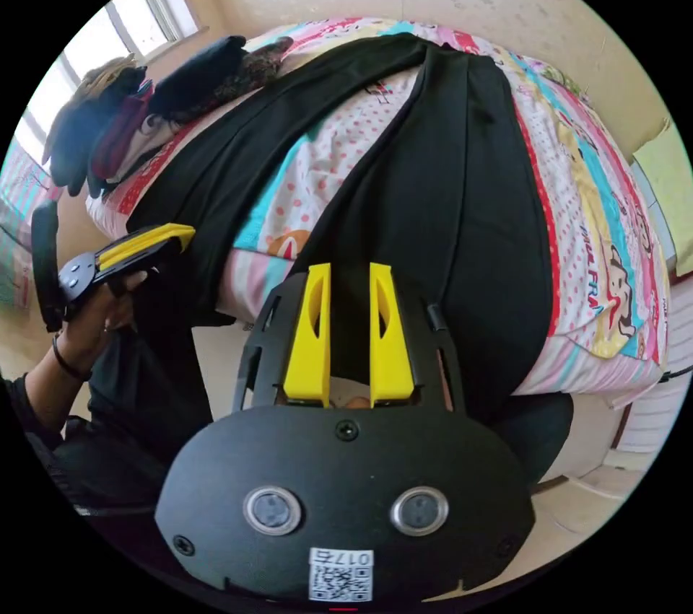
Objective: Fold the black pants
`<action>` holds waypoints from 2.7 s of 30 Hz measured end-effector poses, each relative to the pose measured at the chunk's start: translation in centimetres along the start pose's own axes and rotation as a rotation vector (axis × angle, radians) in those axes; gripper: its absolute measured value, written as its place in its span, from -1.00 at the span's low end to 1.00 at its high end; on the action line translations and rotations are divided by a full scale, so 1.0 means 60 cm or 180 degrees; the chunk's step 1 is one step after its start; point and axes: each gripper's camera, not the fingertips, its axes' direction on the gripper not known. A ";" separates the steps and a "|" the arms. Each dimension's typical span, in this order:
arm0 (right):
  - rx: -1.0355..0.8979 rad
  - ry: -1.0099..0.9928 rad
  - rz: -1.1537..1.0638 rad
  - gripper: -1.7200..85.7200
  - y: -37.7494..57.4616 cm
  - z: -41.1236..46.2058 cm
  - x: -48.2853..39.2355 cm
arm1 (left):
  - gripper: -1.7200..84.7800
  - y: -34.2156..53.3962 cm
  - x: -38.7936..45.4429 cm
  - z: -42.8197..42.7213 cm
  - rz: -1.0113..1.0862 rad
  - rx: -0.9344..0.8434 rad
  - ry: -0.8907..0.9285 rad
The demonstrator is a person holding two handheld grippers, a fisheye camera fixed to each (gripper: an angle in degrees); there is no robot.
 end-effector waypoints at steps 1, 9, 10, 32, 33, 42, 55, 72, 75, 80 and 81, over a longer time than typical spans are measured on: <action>0.0063 0.0062 0.0030 -0.77 0.009 0.000 -0.009 | -0.94 0.006 0.007 -0.006 0.0052 -0.0070 -0.0067; 0.0277 -0.0573 0.0461 -0.81 0.059 0.000 0.007 | -0.97 0.034 -0.057 -0.080 -0.0022 0.0287 0.0509; 0.0290 -0.0633 0.0478 -0.82 0.063 0.000 0.009 | -0.97 0.038 -0.074 -0.089 -0.0046 0.0488 0.0399; 0.0630 -0.1301 -0.0855 -0.84 0.116 0.071 -0.240 | -0.70 0.099 -0.272 -0.065 -0.1251 0.0086 -0.0132; 0.0363 -0.1146 -0.0847 -0.84 0.125 0.120 -0.252 | -0.68 0.099 -0.270 -0.067 -0.1239 0.0098 -0.0211; 0.0819 -0.1288 -0.0724 -0.93 0.185 0.178 -0.225 | -0.70 0.109 -0.259 -0.044 -0.1170 0.0017 -0.0214; 0.0647 -0.1524 -0.0509 -0.92 0.180 0.276 -0.168 | -0.86 0.218 -0.146 -0.072 -0.1086 0.1287 -0.0212; -0.0302 -0.3019 0.0486 -0.68 -0.080 0.451 -0.127 | -0.86 0.254 -0.041 -0.051 0.0337 0.1528 0.0127; -0.0356 -0.2934 0.0532 -0.69 -0.111 0.482 -0.133 | -0.86 0.272 -0.050 -0.067 0.0229 0.1706 0.0138; -0.0358 -0.3397 0.0643 -0.85 -0.162 0.525 -0.130 | -0.84 0.300 -0.057 -0.090 0.0032 0.2025 -0.0167; -0.0354 -0.3419 0.0659 -0.87 -0.174 0.534 -0.130 | -0.83 0.305 -0.057 -0.094 0.0015 0.2086 -0.0204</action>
